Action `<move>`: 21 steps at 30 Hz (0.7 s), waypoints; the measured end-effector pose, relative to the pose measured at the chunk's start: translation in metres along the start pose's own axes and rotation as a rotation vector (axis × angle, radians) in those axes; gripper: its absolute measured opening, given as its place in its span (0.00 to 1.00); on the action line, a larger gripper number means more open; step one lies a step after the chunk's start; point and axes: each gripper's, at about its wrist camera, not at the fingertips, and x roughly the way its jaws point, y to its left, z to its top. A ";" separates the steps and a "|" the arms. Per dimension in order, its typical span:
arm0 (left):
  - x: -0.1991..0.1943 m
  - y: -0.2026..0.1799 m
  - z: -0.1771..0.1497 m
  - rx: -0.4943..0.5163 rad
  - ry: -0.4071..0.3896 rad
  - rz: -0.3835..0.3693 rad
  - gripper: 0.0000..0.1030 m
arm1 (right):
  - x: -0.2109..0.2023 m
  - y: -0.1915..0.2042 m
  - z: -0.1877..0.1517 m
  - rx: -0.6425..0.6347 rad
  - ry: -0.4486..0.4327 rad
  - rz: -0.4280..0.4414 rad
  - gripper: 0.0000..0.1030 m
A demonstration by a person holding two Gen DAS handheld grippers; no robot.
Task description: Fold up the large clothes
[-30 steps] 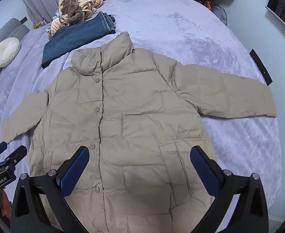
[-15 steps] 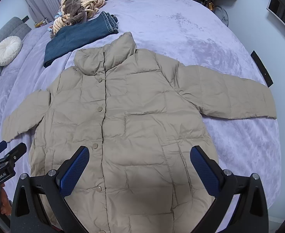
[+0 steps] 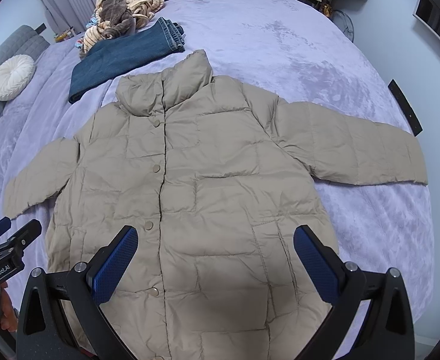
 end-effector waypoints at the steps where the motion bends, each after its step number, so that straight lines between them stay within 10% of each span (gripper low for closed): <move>1: 0.000 0.000 0.000 0.000 0.000 0.000 1.00 | 0.000 0.000 0.000 0.000 0.000 -0.001 1.00; 21: 0.000 0.002 -0.002 -0.003 0.002 0.006 1.00 | -0.001 0.001 -0.001 -0.001 -0.001 -0.001 1.00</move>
